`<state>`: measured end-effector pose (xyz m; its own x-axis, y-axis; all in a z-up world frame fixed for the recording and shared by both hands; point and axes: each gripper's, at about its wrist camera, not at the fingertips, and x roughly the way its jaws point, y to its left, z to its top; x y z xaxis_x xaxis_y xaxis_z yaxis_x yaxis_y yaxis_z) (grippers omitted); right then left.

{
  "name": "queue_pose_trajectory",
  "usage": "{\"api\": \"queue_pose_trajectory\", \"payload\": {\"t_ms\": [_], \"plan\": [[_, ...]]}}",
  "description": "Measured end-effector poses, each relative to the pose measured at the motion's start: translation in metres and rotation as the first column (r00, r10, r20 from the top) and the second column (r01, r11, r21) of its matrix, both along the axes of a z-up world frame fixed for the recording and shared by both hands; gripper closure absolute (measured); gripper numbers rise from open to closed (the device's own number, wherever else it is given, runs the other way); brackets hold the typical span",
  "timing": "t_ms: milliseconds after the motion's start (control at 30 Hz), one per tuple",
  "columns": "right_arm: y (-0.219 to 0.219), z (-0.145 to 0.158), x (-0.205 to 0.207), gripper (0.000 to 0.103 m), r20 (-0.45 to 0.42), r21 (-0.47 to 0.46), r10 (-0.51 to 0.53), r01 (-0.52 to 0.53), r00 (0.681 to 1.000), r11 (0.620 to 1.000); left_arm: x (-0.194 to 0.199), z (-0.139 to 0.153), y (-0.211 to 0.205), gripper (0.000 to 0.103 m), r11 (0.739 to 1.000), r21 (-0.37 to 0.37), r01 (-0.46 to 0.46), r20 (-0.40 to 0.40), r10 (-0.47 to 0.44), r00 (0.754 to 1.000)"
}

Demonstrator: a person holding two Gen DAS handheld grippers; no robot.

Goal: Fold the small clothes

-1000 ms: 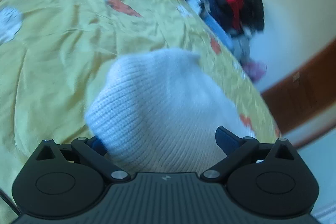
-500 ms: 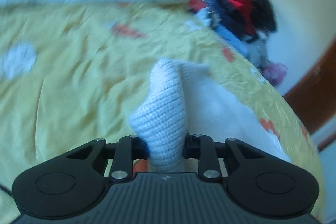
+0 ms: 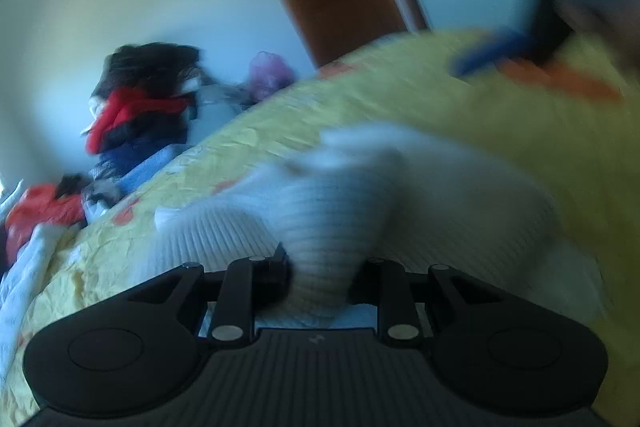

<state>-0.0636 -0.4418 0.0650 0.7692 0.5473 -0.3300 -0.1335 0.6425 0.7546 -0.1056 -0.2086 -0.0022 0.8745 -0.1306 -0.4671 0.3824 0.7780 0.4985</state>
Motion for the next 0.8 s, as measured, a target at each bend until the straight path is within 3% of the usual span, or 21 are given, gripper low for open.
{"api": "queue_pose_trajectory", "payload": {"t_ms": [33,167,367,467,667,700,733,767,800], "plan": [[0.001,-0.005,0.006,0.000,-0.030,0.016,0.027,-0.027,0.999,1.000,-0.005,-0.005,-0.004,0.079,0.999,0.034,0.002,0.042,-0.004,0.999],[0.011,-0.020,0.032,0.001,-0.090,0.090,0.153,-0.145,0.984,0.985,-0.003,-0.002,-0.001,0.079,0.998,0.060,0.014,0.055,-0.017,0.998],[0.040,-0.029,0.090,0.001,-0.173,0.090,0.263,-0.251,0.949,0.964,-0.013,-0.005,-0.011,0.079,0.982,0.186,0.025,0.153,-0.054,0.987],[0.060,-0.035,0.120,0.001,-0.239,0.014,0.285,-0.290,0.928,0.957,-0.013,-0.009,-0.013,0.079,0.976,0.218,0.027,0.174,-0.066,0.982],[0.096,-0.035,0.156,0.004,-0.269,-0.084,0.367,-0.402,0.890,0.912,-0.013,-0.012,-0.017,0.079,0.970,0.241,0.028,0.175,-0.071,0.982],[0.098,-0.034,0.155,0.008,-0.259,-0.108,0.370,-0.407,0.892,0.907,-0.018,-0.012,-0.014,0.079,0.970,0.242,0.027,0.177,-0.072,0.982],[0.100,-0.033,0.156,0.026,-0.242,-0.133,0.375,-0.413,0.895,0.901,-0.018,-0.011,-0.014,0.079,0.969,0.244,0.027,0.179,-0.072,0.981],[0.101,-0.033,0.155,0.079,-0.236,-0.161,0.373,-0.415,0.897,0.895,-0.017,-0.011,-0.015,0.079,0.970,0.243,0.027,0.185,-0.074,0.980],[0.100,-0.032,0.154,0.076,-0.233,-0.172,0.372,-0.414,0.899,0.894,-0.024,-0.009,-0.018,0.079,0.971,0.237,0.031,0.191,-0.078,0.978]]}}
